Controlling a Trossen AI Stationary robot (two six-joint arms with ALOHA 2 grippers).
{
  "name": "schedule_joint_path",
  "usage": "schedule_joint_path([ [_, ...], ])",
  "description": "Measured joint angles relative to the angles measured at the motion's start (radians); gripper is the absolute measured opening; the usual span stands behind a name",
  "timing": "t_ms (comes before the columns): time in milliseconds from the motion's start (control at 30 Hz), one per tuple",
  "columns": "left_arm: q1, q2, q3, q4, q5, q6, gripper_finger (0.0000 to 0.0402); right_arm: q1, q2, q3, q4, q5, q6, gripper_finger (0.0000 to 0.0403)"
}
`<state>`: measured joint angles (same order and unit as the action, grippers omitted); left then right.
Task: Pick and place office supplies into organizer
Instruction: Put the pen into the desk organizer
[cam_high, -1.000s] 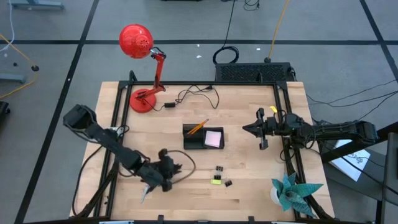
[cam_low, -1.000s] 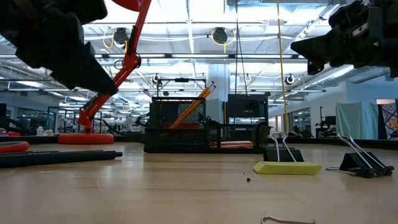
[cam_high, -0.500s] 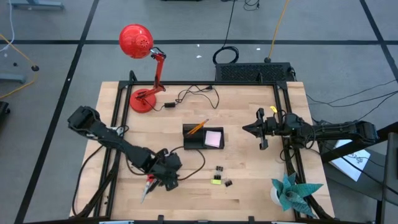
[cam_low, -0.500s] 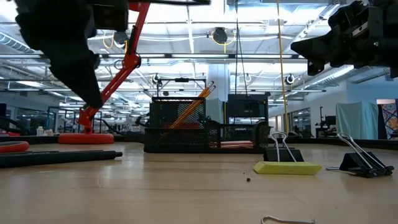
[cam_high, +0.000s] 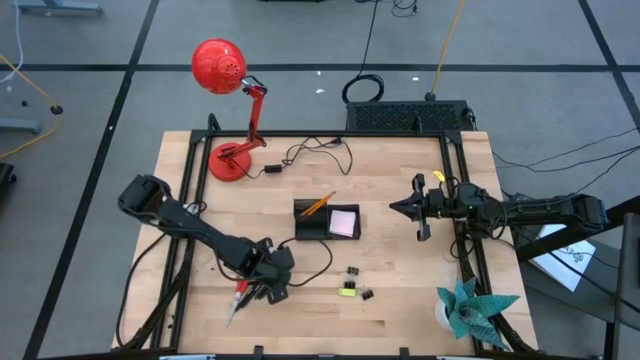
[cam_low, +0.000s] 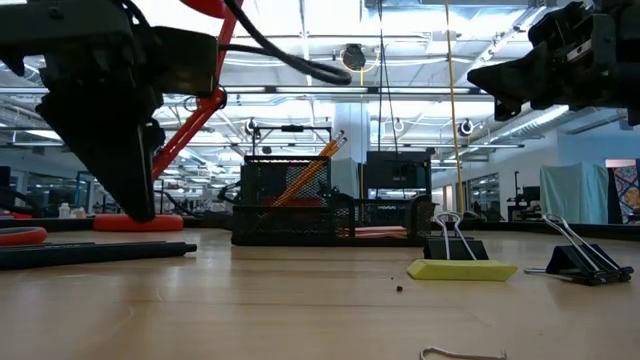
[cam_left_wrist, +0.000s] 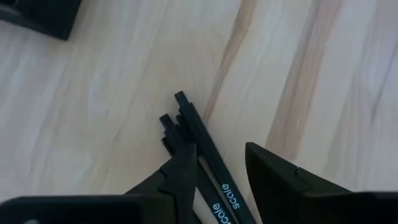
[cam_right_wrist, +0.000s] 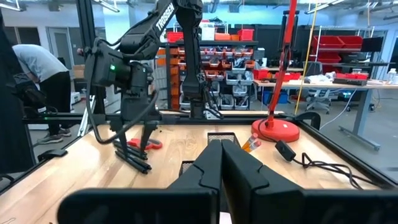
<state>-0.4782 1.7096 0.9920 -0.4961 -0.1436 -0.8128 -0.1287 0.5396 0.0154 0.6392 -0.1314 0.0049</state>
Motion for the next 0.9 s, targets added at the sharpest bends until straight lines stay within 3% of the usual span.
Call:
schedule_joint_path([
  [567,-0.029,0.128,0.005,0.086,0.004,-0.018,0.0131,0.000,0.000,0.000,0.000,0.000,0.009,0.0004],
  [900,-0.024,0.021,0.020,0.069,-0.004,0.013,0.0131,0.000,0.000,0.000,0.000,0.000,0.009,0.0004],
])
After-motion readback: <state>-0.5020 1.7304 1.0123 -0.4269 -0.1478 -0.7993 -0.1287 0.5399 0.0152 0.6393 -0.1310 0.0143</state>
